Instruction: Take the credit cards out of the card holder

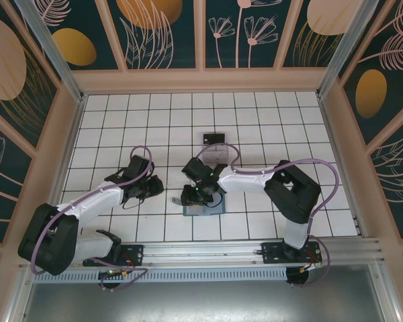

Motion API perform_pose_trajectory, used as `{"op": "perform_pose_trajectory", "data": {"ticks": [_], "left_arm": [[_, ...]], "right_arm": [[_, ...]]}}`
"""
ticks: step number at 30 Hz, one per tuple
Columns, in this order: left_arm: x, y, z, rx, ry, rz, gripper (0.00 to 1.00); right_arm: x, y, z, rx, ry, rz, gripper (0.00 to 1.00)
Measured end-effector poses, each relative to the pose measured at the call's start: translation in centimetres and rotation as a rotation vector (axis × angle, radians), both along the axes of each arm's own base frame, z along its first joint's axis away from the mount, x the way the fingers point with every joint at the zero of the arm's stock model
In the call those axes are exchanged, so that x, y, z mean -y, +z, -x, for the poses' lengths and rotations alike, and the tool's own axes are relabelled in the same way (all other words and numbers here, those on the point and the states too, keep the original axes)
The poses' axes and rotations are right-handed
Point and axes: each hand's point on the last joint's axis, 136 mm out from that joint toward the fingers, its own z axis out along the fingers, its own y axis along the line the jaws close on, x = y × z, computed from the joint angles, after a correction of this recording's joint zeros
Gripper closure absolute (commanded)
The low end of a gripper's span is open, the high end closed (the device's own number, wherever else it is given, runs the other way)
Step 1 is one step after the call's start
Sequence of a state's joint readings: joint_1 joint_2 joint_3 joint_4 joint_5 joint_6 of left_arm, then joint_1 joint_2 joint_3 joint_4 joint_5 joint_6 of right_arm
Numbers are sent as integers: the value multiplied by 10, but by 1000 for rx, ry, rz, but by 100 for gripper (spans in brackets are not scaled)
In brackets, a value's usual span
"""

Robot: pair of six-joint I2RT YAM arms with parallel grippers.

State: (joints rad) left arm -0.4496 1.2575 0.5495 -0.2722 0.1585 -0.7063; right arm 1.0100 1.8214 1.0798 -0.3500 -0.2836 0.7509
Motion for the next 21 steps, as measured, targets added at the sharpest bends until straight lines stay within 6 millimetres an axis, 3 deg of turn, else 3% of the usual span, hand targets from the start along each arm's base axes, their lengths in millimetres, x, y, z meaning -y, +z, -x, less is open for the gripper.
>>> {"op": "perform_pose_trajectory", "data": {"ticks": [10,21], "left_arm": [[3,-3,1,-19,-19,5,81],[12,2,-7,-7,-63,13,82]], "right_arm": [[21,3,-3,72,-31,198,65],[35,-2,-5,158,-30,445,55]]}}
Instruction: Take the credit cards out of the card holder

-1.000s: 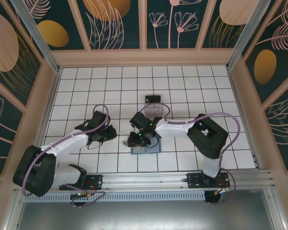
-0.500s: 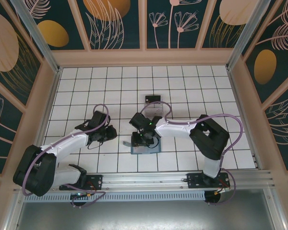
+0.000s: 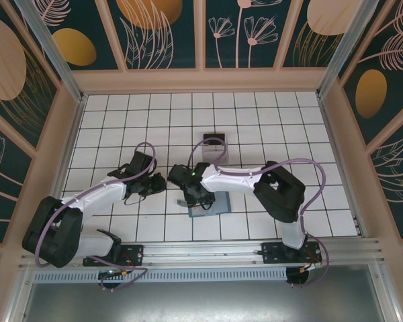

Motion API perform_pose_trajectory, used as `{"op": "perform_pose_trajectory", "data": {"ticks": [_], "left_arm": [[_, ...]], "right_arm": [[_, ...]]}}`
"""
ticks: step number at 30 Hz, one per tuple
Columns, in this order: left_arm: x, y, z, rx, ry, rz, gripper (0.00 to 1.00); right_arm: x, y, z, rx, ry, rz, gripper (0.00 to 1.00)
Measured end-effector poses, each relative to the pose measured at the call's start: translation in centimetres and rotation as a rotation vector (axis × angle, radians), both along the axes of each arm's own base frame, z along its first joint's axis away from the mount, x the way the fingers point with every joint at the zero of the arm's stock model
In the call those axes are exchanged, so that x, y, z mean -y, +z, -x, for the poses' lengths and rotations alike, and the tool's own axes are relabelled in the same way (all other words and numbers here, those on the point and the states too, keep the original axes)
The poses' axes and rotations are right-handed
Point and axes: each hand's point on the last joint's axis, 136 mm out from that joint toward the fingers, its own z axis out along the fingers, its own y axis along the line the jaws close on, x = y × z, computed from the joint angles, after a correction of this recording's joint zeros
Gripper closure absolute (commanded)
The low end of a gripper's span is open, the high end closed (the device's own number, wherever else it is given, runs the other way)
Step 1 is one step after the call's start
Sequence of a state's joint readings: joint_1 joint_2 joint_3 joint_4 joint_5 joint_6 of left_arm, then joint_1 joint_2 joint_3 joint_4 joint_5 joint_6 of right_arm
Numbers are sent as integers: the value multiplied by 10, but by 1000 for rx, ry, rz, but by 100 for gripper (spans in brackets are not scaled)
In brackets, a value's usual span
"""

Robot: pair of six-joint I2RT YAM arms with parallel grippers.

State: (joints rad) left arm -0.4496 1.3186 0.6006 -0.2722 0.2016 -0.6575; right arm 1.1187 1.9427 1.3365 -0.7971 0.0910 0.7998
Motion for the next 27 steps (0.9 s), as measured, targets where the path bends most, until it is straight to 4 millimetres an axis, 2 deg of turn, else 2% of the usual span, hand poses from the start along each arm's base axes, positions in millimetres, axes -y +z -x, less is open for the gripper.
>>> {"op": "perform_pose_trajectory", "data": {"ticks": [14,27], "left_arm": [[0,0,0,5,-16,-6,82],[3,6,-6,22,-20,-1,82]], "right_arm": [[20,5,-2,73,-2,193,53],[41,13,-7,119,-7,300,53]]}}
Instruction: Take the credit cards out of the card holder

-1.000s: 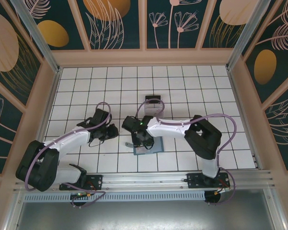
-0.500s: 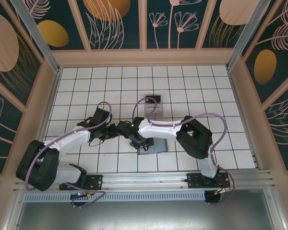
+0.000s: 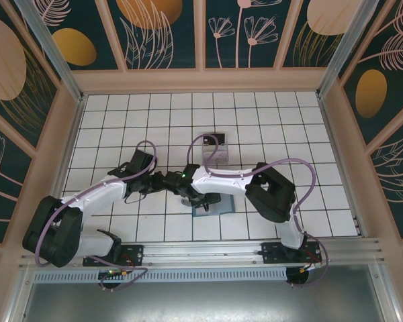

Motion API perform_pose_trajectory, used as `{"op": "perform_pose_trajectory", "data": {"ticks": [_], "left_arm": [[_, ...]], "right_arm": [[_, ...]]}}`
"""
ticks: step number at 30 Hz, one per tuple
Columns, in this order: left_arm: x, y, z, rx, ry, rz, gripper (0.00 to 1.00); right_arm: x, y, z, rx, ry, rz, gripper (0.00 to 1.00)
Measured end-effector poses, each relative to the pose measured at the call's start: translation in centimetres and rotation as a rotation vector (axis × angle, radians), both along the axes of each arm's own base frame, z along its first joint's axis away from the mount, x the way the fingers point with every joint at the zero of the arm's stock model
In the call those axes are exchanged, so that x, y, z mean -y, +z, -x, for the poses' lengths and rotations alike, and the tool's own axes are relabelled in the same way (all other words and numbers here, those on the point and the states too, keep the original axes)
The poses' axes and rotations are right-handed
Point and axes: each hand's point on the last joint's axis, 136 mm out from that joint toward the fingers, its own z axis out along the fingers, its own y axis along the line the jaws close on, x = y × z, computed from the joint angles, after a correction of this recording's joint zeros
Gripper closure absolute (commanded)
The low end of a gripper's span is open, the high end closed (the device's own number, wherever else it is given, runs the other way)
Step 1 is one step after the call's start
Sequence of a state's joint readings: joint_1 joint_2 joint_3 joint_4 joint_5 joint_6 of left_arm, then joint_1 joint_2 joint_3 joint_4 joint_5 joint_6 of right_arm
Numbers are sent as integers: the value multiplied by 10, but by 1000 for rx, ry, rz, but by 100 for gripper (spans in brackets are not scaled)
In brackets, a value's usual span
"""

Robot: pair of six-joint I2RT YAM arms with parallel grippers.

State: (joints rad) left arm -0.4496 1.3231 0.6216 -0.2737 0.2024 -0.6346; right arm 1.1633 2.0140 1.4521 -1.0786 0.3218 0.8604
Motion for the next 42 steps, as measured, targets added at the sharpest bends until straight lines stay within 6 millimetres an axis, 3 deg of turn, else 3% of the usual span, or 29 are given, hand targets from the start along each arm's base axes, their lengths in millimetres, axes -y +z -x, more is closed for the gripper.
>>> {"op": "perform_pose_trajectory", "data": {"ticks": [9,15,25,35,42], "left_arm": [[2,6,-1,-6,-4,5,82],[11,14,-1,-6,-30,30,83],[48,23,16,-12,-118,59,83],[66,33,13,-4,-134,78,84],[65,31,13,-5,-131,71,83]], "right_arm": [[19,8,-2,38,-8,79,48],[48,10,2,43,-33,98,48],[79,-14,3,26,-73,72,47],[79,-12,2,40,-79,21,48],[56,10,-13,72,-81,-38,49]]}}
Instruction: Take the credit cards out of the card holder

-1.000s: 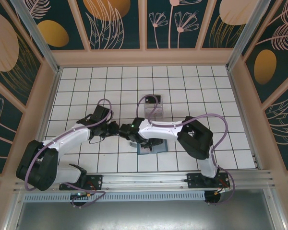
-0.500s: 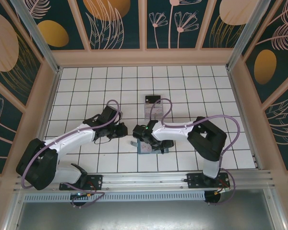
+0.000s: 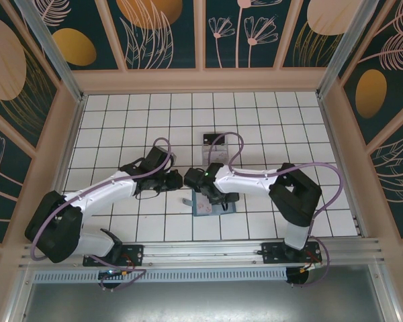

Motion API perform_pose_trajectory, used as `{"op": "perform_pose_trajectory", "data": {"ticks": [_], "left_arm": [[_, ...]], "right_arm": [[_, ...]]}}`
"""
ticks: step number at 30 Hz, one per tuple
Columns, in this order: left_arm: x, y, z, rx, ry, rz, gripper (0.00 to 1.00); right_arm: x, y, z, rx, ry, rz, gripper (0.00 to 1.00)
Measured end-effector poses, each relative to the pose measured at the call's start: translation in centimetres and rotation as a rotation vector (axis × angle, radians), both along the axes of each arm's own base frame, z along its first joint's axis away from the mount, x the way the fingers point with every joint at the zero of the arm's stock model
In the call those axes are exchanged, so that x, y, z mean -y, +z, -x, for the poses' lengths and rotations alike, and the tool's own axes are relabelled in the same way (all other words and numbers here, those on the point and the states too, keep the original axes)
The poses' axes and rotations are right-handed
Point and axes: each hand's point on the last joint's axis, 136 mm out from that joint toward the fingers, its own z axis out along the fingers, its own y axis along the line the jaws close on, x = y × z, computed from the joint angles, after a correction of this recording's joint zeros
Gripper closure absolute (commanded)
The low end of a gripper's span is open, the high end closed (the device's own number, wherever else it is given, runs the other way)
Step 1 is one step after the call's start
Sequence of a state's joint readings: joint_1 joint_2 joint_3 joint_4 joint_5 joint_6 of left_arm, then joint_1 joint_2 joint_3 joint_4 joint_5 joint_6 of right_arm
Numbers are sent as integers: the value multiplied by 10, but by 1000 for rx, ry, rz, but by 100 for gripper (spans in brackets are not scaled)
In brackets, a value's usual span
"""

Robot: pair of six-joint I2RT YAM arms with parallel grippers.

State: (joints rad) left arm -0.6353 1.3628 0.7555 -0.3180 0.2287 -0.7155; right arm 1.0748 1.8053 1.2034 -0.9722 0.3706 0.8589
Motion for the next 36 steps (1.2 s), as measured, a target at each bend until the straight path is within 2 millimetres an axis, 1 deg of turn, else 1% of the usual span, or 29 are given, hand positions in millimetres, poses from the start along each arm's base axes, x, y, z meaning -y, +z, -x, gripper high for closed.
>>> {"op": "perform_pose_trajectory", "data": {"ticks": [3,6,11,14,16,18,20,25,27,31,36], "left_arm": [[-1,-1,1,-2,1,-2,84],[-2,-3,2,-6,1,-6,83],[-4,-4,4,-7,5,-8,83],[-4,-3,4,-4,9,-4,83],[-4,-2,3,-2,14,-2,84],[-4,-1,3,-1,15,-1,85],[-4,-1,4,-2,18,2,85],[-4,-3,7,-20,25,11,87],[-3,-3,9,-27,27,18,87],[9,0,14,-30,6,47,87],[27,-3,26,-49,-31,64,88]], "right_arm": [[-10,8,-7,17,8,-16,50],[-18,11,-12,25,22,-25,51],[-34,12,-16,22,66,-77,58],[-48,10,-16,6,90,-138,61],[-62,6,-17,-11,101,-217,64],[-68,2,-14,-38,98,-305,68],[-67,-3,-11,-73,78,-397,71],[-52,-14,-3,-154,-1,-612,73],[-47,-18,1,-178,-22,-669,74],[-42,-22,8,-219,-45,-764,75],[-48,-16,9,-243,-39,-857,76]]}}
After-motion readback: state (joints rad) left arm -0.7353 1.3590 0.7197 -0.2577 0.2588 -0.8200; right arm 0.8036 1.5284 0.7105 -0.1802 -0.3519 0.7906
